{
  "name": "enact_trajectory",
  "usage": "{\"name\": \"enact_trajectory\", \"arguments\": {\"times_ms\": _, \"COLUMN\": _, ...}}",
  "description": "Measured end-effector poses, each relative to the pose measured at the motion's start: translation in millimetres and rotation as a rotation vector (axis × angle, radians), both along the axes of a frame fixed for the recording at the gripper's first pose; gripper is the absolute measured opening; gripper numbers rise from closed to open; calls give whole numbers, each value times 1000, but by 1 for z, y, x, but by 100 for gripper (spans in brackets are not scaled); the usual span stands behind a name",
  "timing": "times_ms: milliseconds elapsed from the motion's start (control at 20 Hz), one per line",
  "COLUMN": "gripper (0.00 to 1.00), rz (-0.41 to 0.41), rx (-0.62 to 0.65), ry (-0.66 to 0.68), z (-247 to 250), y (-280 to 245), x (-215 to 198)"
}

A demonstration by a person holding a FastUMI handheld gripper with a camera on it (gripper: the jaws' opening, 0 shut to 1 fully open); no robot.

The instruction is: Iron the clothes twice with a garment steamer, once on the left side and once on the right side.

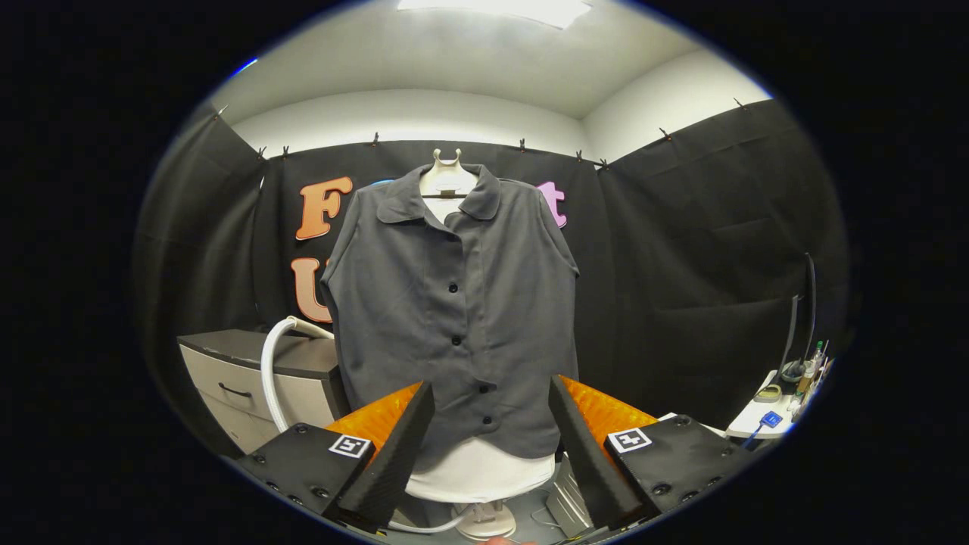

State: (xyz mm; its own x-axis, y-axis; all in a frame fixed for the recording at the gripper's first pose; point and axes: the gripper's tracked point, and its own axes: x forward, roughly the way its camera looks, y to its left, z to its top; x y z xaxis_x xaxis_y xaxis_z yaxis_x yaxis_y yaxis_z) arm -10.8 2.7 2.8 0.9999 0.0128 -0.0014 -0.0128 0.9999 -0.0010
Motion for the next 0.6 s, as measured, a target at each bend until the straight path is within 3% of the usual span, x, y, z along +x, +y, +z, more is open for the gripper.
{"name": "enact_trajectory", "arguments": {"times_ms": 600, "gripper": 98, "rz": 63, "rx": -20, "ry": -25, "z": 18, "y": 35, "x": 5}}
